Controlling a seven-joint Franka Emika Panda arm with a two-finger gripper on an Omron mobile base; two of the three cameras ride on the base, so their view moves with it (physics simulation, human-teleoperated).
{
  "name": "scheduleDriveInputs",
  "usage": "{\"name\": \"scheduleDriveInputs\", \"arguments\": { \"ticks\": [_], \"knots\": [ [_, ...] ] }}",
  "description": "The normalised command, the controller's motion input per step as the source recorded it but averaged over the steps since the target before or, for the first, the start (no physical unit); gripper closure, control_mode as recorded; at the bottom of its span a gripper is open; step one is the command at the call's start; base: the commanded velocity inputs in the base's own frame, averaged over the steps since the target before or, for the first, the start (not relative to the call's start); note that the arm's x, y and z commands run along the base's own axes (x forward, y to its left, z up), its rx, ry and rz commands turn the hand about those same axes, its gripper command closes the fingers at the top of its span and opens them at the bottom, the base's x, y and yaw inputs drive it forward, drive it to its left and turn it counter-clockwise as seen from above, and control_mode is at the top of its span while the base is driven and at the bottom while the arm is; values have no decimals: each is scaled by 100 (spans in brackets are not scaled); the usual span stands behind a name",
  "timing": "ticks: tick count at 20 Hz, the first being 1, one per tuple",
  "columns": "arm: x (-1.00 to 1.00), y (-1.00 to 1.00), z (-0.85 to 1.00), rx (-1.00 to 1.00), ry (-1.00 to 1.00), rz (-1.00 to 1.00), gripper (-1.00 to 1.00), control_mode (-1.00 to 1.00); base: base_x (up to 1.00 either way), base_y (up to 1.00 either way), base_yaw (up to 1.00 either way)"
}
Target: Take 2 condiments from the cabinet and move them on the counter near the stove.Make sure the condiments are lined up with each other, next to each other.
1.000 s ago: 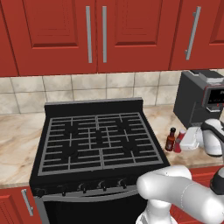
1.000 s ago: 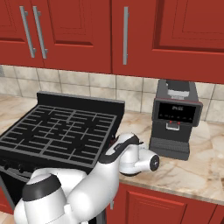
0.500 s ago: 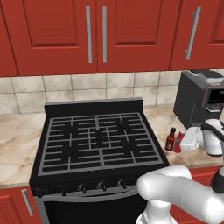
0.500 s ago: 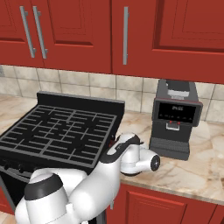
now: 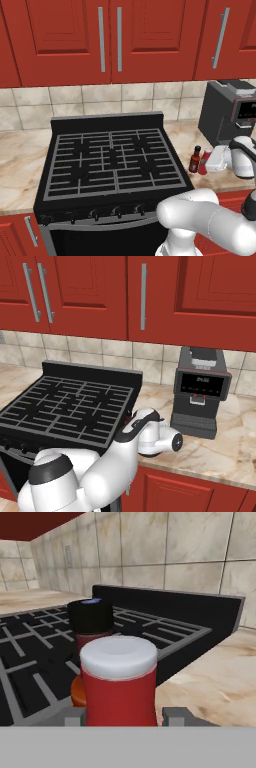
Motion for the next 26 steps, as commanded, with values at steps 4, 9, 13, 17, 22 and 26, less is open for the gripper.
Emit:
{"name": "scheduleDriveInputs", "arguments": {
  "ticks": [4, 9, 13, 17, 22, 26],
  "knots": [
    [0, 0, -12, 0, 0, 0, -100, -100, 0, 0, 0],
    [0, 0, -2, 0, 0, 0, -100, -100, 0, 0, 0],
    [-1, 0, 0, 0, 0, 0, -100, -100, 0, 0, 0],
    [-6, 0, 0, 0, -2, 0, -100, -100, 0, 0, 0],
    [-19, 0, 5, 0, -6, 0, -100, -100, 0, 0, 0],
    [-35, 0, 25, 0, -10, 0, -100, -100, 0, 0, 0]
  ]
}}
